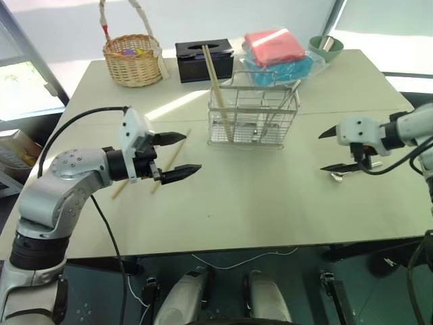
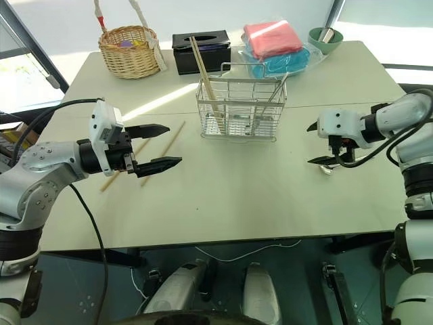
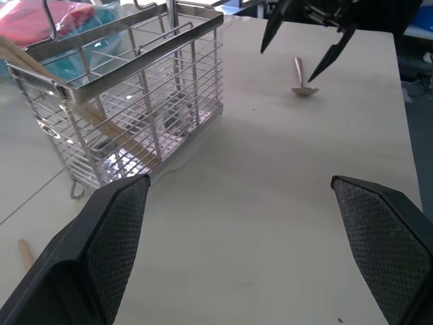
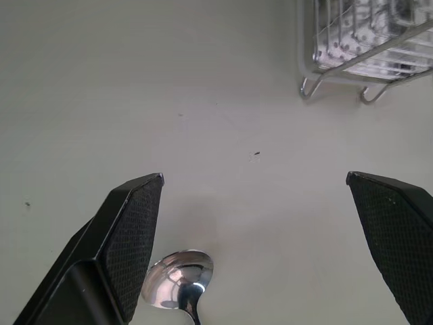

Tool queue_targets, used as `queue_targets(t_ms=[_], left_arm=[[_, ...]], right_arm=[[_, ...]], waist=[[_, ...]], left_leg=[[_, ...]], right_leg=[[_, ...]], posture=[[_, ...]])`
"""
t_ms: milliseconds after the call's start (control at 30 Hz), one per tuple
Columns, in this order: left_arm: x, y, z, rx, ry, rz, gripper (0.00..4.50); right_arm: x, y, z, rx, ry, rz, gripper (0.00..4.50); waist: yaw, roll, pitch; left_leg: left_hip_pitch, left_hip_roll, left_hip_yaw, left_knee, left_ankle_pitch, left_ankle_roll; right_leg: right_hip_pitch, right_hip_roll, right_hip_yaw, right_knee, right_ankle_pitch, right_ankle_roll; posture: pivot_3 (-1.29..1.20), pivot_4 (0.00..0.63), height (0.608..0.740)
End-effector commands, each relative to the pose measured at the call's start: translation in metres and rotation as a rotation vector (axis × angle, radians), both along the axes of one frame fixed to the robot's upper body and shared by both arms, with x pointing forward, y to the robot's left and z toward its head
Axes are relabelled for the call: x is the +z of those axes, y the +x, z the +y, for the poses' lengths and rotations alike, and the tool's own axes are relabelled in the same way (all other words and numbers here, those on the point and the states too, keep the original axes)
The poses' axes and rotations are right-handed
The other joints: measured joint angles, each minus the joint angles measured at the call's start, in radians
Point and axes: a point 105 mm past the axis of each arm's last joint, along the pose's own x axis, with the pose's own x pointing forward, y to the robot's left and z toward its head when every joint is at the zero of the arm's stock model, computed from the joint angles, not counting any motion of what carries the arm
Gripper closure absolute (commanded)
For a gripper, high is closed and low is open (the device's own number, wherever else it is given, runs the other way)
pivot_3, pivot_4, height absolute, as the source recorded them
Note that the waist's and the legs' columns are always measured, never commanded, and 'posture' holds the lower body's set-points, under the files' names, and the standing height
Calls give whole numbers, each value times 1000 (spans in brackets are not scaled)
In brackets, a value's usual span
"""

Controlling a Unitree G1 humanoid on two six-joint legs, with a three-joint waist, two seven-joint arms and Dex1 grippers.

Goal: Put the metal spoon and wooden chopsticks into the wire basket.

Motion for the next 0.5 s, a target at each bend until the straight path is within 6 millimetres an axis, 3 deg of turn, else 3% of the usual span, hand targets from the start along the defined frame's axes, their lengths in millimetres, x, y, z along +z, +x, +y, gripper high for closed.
queue_targets(t_ms=[33,267,500], left_arm=[[13,-7,1,3,-15,-56,0],[14,-8,3,20,-16,-58,0],[17,-8,5,35,-22,-71,0]], right_arm=[[0,1,-14,-21,-106,22,10],[-3,6,-35,-71,-214,39,10],[-4,9,-39,-47,-282,25,10]], waist=[[-1,0,0],[-14,1,0],[-13,1,1]], left_leg=[[0,0,0,0,0,0],[0,0,0,0,1,-1],[1,0,0,0,1,-2]], right_leg=[[0,0,0,0,0,0],[0,0,0,2,0,0],[0,1,0,3,0,0]], posture=[[0,150,725],[0,150,725],[0,150,725]])
